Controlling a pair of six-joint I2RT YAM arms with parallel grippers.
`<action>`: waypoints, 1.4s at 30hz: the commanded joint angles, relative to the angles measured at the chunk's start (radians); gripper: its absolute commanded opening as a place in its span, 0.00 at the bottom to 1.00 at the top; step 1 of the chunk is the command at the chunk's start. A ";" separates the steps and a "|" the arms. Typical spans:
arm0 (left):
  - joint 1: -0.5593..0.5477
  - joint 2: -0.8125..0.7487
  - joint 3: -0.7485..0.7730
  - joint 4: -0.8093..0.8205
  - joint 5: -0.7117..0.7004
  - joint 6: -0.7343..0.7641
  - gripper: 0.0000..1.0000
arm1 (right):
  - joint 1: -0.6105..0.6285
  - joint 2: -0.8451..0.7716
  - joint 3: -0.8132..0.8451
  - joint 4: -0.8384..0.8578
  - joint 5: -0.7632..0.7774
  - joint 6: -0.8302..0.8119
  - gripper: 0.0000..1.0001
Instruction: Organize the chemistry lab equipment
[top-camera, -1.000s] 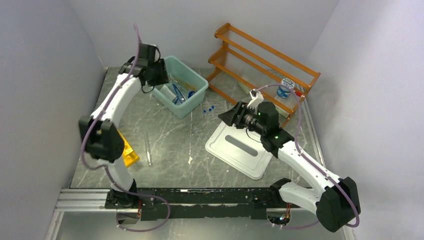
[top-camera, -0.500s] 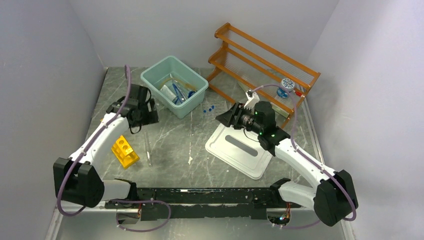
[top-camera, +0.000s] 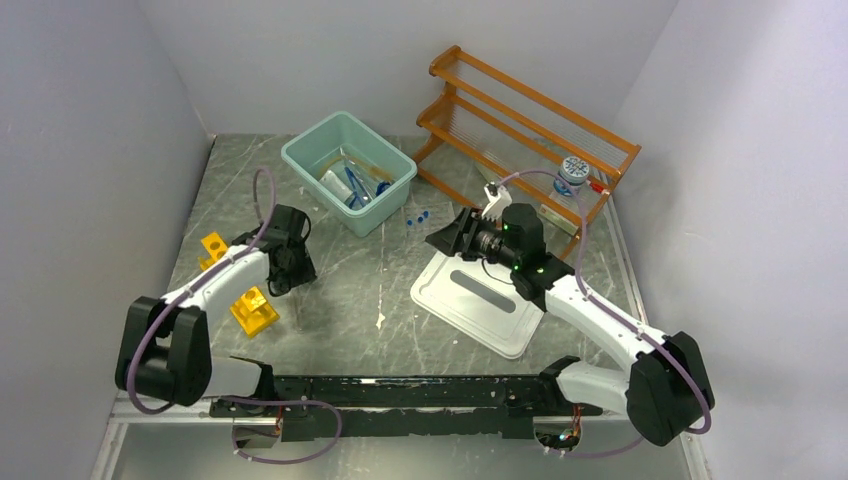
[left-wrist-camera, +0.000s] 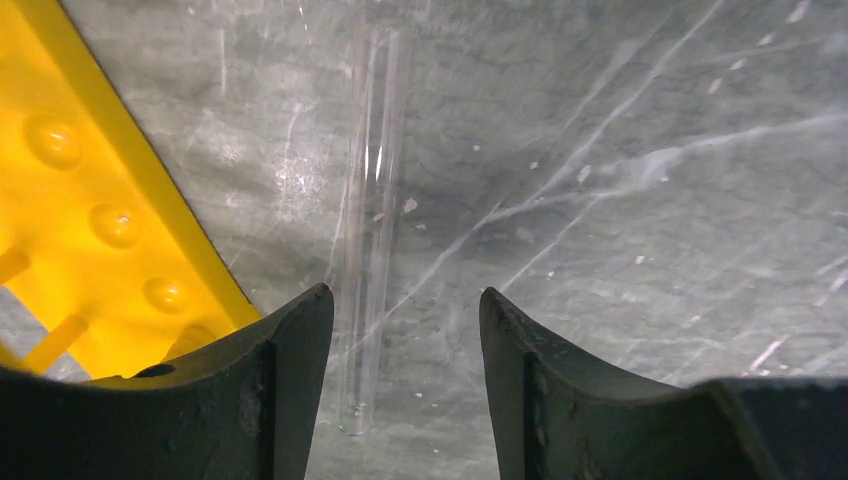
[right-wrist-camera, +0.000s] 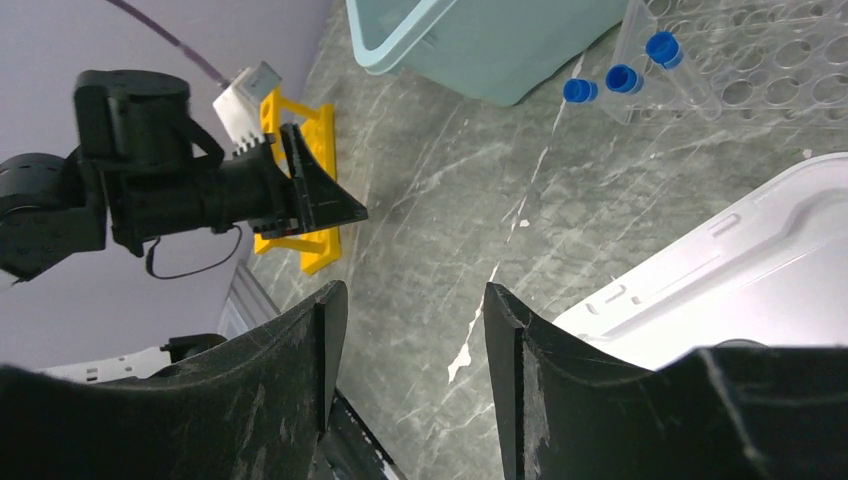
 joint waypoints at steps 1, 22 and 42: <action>0.005 0.033 -0.043 0.072 0.031 -0.034 0.59 | 0.019 0.004 0.001 0.022 0.008 0.005 0.56; 0.006 0.046 -0.121 0.129 0.026 -0.059 0.28 | 0.060 0.006 0.013 0.003 0.037 0.003 0.55; 0.003 -0.231 -0.042 0.260 0.284 0.048 0.18 | 0.113 0.049 0.006 0.058 -0.022 -0.022 0.61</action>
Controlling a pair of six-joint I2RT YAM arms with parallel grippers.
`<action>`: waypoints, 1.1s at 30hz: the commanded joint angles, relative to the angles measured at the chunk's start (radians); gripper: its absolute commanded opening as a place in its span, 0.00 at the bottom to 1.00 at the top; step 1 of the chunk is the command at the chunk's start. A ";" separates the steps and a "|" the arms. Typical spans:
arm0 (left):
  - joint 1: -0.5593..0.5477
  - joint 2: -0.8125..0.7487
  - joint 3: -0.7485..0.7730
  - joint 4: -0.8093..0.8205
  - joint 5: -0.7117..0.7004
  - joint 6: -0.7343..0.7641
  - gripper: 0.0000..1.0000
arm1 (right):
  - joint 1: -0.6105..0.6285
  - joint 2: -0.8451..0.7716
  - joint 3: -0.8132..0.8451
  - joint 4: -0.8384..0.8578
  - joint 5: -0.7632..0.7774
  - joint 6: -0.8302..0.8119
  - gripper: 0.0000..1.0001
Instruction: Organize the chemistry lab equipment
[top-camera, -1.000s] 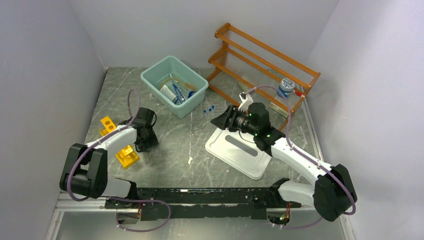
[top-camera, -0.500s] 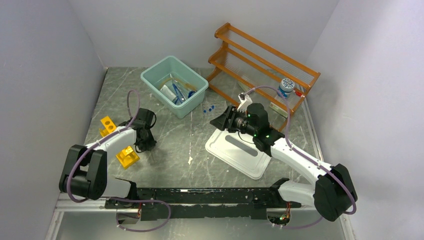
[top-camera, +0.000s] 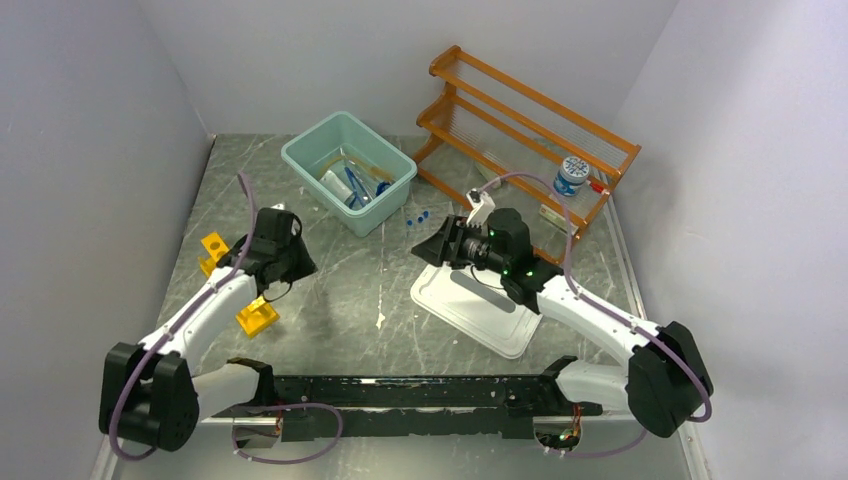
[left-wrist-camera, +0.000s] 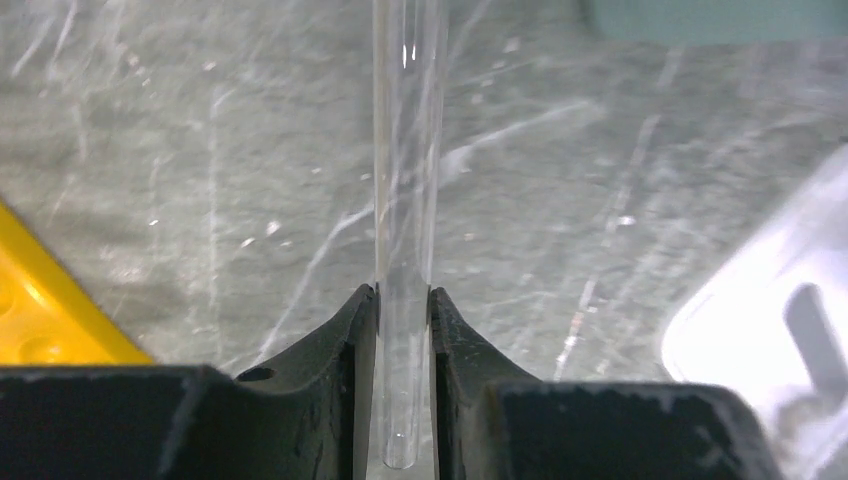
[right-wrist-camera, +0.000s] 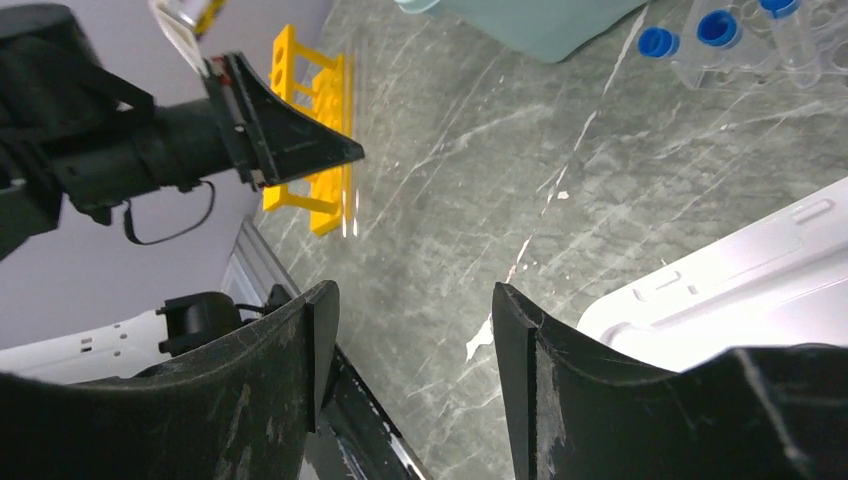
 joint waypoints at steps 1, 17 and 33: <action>0.001 -0.084 0.057 0.094 0.161 0.052 0.18 | 0.033 0.024 0.010 0.045 -0.017 -0.016 0.61; -0.002 -0.191 0.068 0.236 0.530 -0.030 0.19 | 0.329 0.333 0.223 0.176 0.082 0.041 0.65; -0.002 -0.208 0.046 0.199 0.508 -0.047 0.19 | 0.348 0.592 0.335 0.403 -0.008 0.189 0.32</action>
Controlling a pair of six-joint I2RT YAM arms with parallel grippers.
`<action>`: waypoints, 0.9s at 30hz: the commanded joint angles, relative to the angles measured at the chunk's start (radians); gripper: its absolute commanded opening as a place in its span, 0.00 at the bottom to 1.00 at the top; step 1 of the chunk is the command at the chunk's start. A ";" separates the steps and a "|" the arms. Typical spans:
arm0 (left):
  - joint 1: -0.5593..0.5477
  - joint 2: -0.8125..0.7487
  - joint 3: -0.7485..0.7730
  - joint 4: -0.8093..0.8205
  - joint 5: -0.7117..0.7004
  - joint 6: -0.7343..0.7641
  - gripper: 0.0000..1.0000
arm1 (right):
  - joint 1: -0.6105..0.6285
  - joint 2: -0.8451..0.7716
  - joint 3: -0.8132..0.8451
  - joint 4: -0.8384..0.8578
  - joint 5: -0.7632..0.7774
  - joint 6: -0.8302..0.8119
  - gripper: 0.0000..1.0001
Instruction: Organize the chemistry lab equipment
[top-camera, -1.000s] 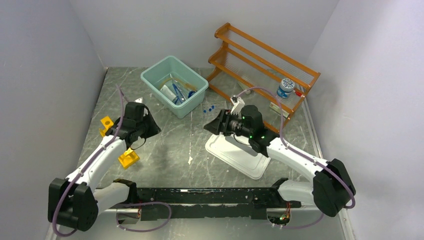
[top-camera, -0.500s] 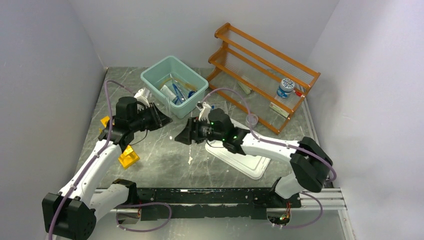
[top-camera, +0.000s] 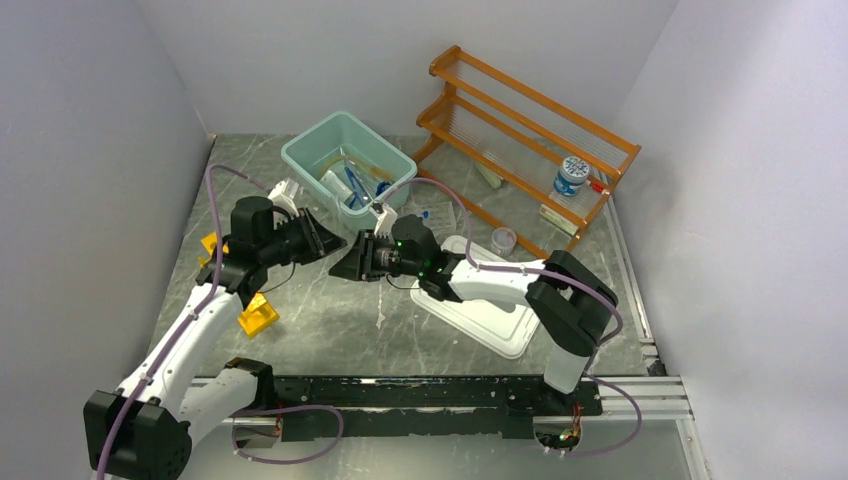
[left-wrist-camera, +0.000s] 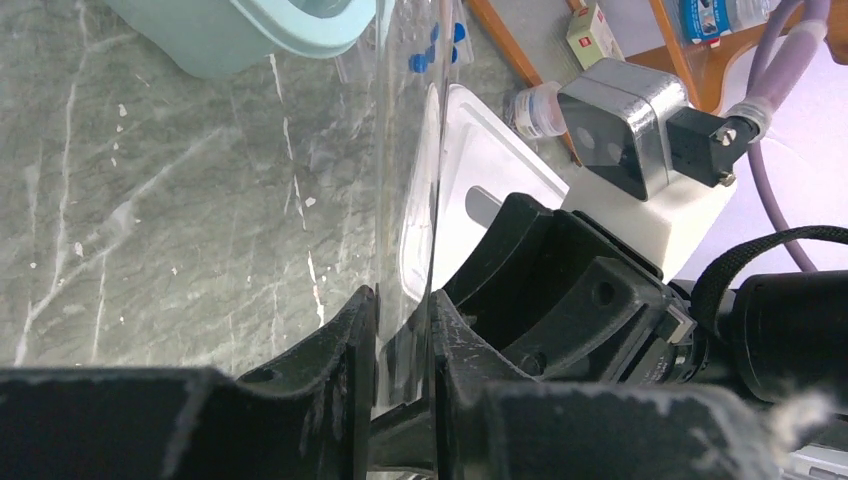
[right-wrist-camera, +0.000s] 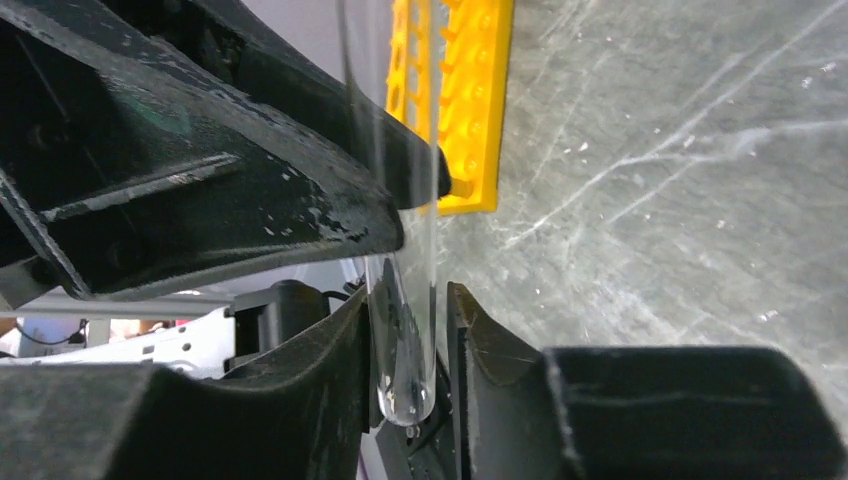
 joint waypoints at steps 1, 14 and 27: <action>-0.001 -0.009 -0.005 0.003 0.028 -0.008 0.19 | 0.005 0.038 0.028 0.114 -0.035 0.014 0.28; 0.002 0.048 0.286 -0.215 -0.033 0.110 0.71 | 0.001 -0.109 -0.074 0.058 -0.169 -0.322 0.17; 0.002 0.210 0.450 -0.450 0.097 0.205 0.57 | 0.001 -0.177 -0.048 -0.168 -0.072 -0.583 0.14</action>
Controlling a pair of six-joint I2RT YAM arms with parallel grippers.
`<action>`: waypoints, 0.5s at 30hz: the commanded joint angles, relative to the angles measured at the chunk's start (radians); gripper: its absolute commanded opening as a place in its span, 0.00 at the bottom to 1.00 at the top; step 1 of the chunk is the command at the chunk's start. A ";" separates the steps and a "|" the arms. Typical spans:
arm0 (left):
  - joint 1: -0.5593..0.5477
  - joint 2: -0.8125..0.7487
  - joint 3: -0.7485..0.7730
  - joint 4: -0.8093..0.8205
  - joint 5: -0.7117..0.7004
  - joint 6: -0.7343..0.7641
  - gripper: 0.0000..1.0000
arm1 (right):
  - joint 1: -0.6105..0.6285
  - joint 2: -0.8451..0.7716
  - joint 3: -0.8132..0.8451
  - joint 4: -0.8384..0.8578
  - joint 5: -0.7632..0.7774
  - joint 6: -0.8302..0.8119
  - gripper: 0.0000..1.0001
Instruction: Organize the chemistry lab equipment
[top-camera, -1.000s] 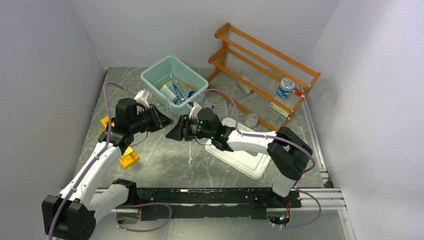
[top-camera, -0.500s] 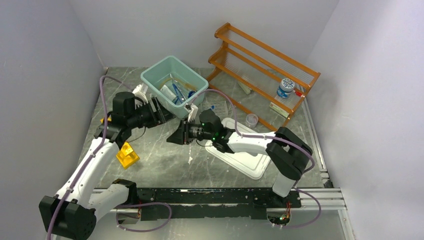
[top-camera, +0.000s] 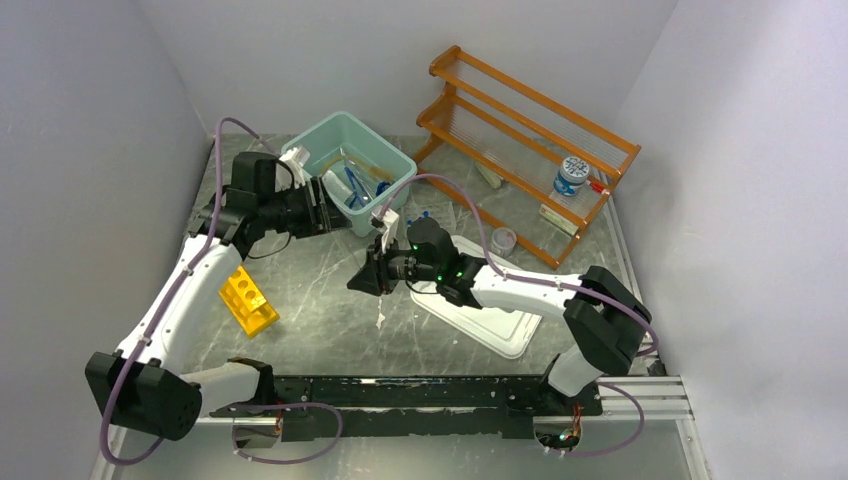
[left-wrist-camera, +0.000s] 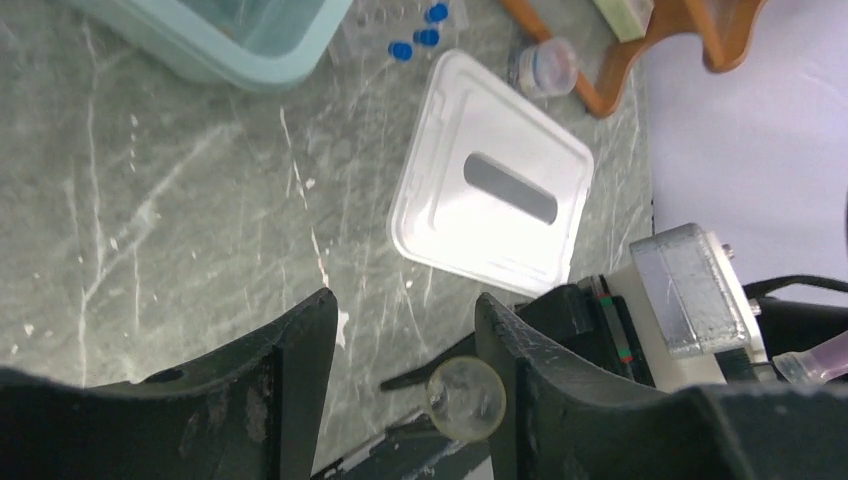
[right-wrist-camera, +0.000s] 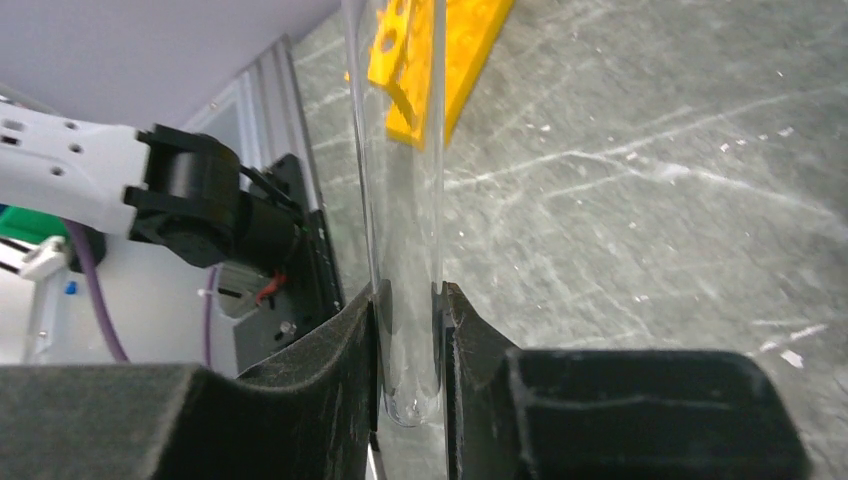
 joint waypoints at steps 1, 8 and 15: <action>0.002 0.001 0.049 -0.110 0.061 0.043 0.55 | 0.001 -0.012 0.024 -0.073 0.052 -0.119 0.14; 0.002 0.010 0.071 -0.191 0.125 0.076 0.52 | 0.001 -0.014 0.023 -0.101 0.045 -0.211 0.15; 0.002 0.014 0.074 -0.215 0.120 0.092 0.33 | 0.001 -0.012 0.036 -0.123 0.037 -0.261 0.15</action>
